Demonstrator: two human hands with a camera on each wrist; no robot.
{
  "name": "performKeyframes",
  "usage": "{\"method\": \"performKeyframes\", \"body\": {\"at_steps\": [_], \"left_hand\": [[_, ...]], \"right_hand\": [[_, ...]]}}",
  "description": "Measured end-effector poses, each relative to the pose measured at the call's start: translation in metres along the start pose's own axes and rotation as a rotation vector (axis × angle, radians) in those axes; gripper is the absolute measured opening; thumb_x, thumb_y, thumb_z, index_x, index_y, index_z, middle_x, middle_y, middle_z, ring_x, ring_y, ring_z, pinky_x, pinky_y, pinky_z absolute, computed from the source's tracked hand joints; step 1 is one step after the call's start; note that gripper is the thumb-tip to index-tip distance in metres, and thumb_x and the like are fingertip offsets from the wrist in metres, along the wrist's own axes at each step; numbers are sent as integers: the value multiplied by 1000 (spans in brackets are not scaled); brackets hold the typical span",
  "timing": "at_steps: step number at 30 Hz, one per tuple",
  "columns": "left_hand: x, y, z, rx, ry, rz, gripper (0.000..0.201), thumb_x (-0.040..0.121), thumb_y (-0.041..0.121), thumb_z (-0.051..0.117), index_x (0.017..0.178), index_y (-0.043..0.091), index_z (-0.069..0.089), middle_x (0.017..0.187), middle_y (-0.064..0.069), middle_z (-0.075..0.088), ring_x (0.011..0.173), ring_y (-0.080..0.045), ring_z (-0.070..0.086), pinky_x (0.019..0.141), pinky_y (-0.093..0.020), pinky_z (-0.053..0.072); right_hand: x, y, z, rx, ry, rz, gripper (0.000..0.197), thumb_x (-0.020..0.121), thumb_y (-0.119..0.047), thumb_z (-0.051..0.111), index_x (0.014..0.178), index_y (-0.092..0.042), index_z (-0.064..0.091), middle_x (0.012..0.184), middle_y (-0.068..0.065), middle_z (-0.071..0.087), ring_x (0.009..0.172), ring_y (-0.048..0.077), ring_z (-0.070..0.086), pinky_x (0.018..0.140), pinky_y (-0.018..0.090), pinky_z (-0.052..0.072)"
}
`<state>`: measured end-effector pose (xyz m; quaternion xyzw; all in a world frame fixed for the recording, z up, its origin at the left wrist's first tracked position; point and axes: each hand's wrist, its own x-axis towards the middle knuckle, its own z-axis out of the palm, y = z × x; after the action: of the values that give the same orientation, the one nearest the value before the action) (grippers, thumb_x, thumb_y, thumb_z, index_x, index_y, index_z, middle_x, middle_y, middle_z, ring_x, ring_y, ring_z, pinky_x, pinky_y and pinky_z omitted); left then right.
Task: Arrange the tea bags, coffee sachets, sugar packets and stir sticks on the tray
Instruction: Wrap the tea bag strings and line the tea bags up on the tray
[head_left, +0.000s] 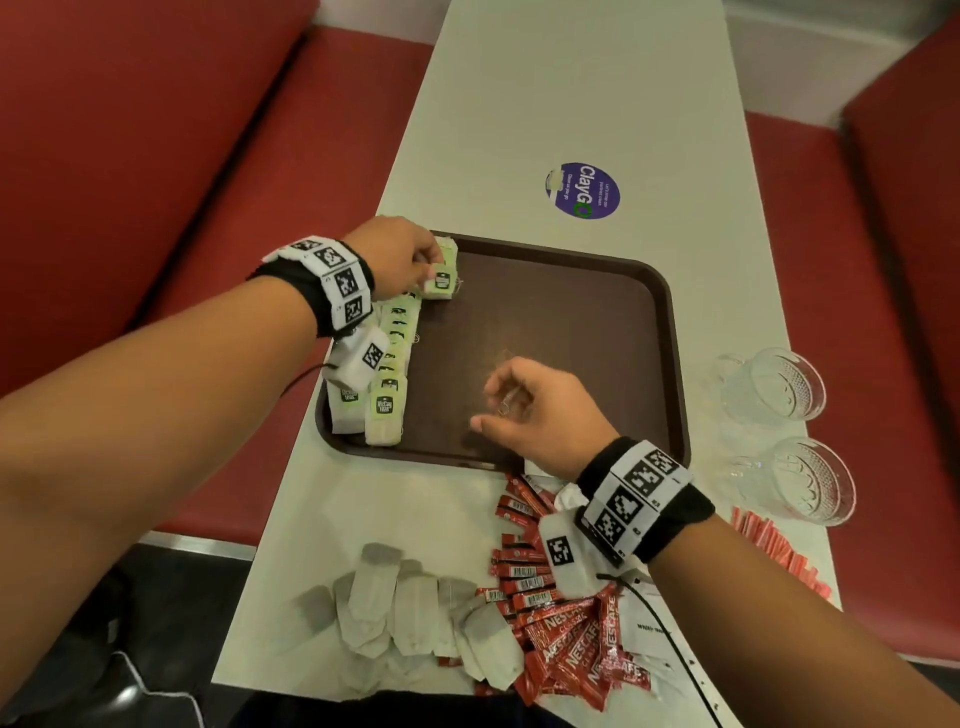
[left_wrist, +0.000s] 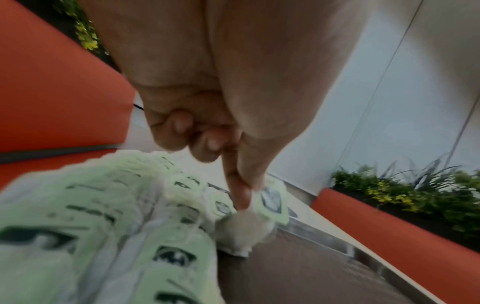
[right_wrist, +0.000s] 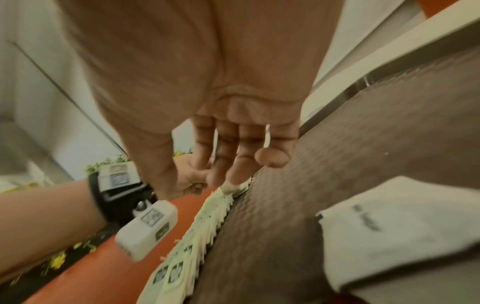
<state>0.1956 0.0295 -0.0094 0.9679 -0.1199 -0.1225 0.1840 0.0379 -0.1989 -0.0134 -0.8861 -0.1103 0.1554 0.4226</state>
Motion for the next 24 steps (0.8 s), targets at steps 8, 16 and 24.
{"method": "performKeyframes", "body": {"at_steps": [8,16,24], "left_hand": [[29,0,11,92,1,-146,13,95,25,62,103,23,72,106,-2,71,94,-21,62,82,-33,51],[27,6,32,153,79,-65,33,88,44,67,113,23,63,108,-2,65,103,-25,60,80,-33,44],[3,11,35,197,-33,-17,29,87,40,69,112,26,68,115,-2,65,104,-25,60,77,-31,44]], "right_hand": [[-37,0,-3,-250,-333,-18,29,78,-41,81,95,-26,64,85,-12,65,74,2,60,70,22,53],[-74,0,10,-427,-448,-58,38,79,-48,77,107,-26,66,97,-13,65,86,7,59,77,24,51],[-100,6,33,-588,-491,-146,49,71,-61,77,105,-28,66,99,-11,62,96,12,46,86,33,44]]}}
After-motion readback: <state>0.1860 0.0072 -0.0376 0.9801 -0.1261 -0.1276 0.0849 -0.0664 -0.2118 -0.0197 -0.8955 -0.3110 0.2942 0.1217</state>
